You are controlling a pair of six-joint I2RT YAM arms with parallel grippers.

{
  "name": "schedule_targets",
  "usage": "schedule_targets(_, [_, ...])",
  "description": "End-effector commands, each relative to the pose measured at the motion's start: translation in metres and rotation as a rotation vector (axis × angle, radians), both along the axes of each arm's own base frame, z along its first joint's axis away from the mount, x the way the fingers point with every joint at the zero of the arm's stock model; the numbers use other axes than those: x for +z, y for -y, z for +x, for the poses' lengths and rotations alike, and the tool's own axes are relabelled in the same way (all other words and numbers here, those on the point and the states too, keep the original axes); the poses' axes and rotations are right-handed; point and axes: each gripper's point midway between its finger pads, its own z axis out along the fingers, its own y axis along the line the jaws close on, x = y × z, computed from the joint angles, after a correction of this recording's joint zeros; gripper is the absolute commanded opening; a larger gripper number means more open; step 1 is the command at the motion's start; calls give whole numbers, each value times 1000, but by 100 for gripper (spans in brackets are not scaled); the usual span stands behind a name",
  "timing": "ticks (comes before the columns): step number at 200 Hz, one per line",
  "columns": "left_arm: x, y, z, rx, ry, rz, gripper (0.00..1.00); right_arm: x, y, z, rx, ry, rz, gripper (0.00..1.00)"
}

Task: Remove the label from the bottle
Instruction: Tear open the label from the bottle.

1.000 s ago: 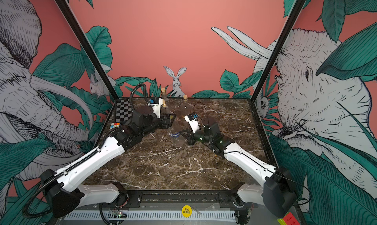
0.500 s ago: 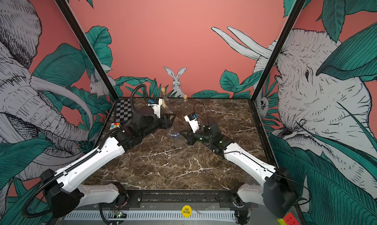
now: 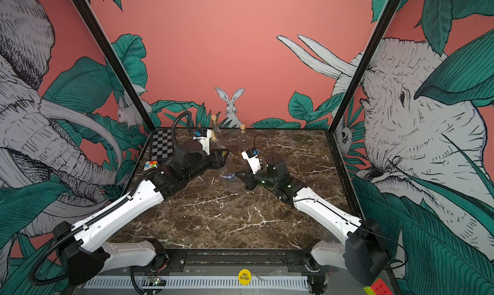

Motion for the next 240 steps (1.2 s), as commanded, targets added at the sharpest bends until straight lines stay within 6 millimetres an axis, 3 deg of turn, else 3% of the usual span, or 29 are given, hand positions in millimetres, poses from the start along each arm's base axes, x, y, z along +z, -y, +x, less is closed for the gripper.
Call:
schedule_targets(1, [25,-8,-4,27,48,-67,0,13,-3,-2,8,41,38,0])
schedule_targets(240, [27,-16,3,128,28,-79,0,14,-7,-1,11,33,52,0])
